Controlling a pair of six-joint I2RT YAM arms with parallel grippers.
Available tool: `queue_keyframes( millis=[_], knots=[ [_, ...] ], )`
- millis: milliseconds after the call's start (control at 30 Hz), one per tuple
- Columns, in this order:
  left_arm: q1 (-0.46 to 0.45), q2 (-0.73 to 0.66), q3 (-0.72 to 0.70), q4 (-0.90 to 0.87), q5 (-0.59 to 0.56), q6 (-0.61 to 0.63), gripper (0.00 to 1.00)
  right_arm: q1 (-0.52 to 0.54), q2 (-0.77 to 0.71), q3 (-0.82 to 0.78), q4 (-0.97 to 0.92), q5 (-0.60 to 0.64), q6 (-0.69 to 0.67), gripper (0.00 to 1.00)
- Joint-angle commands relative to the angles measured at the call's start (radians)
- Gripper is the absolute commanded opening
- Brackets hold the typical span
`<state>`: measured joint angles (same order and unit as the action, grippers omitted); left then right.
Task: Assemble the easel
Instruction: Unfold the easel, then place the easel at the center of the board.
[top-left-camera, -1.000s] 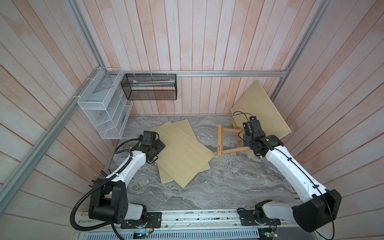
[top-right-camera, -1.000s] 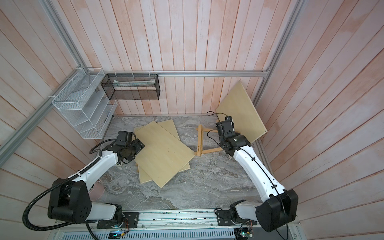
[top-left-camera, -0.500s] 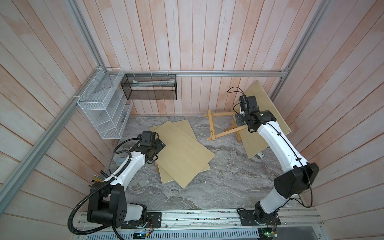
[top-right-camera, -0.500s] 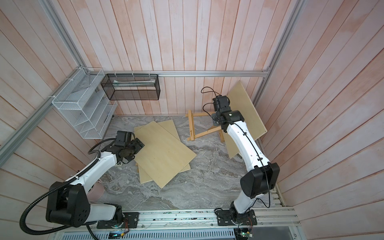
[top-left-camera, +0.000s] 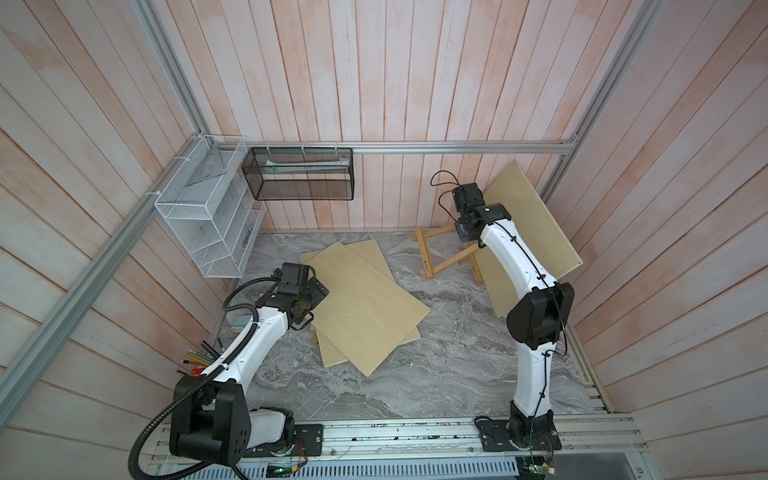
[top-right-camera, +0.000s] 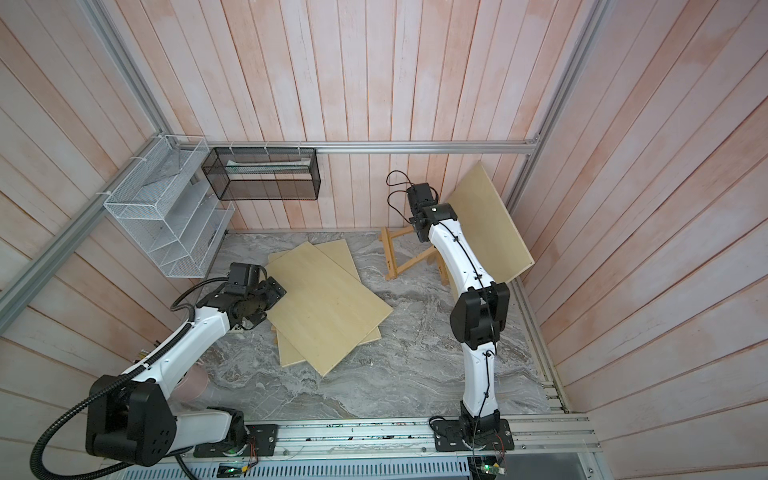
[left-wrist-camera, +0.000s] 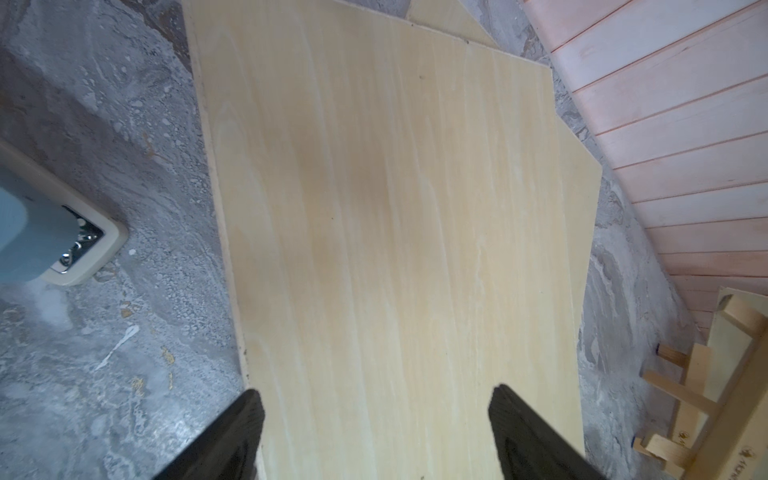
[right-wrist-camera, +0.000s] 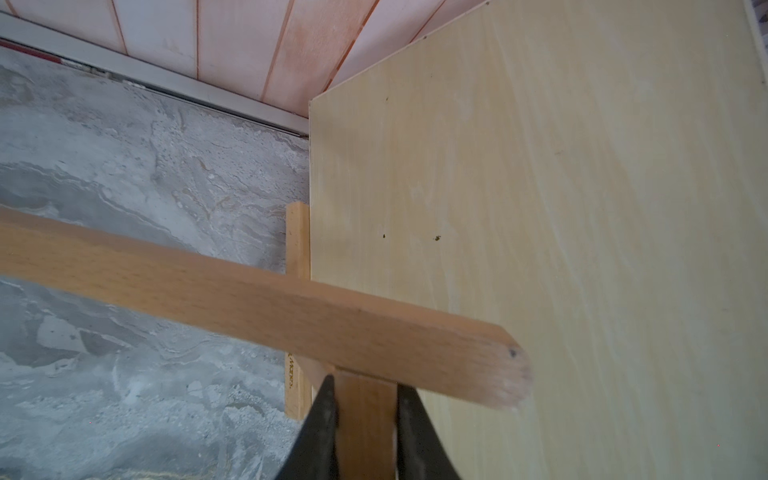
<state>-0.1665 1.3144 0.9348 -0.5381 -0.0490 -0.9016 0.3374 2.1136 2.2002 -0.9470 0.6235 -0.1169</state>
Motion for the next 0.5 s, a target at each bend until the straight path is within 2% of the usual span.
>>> queue_keyframes(
  millis=[0, 467],
  knots=[
    [-0.005, -0.019, -0.013, -0.023, -0.02, 0.02, 0.88, 0.021, 0.017, 0.031, 0.02, 0.1, -0.017, 0.06],
    [0.001, 0.0, 0.007, -0.042, 0.003, 0.01, 0.89, 0.123, 0.208, 0.086, 0.059, 0.165, -0.06, 0.07]
  ],
)
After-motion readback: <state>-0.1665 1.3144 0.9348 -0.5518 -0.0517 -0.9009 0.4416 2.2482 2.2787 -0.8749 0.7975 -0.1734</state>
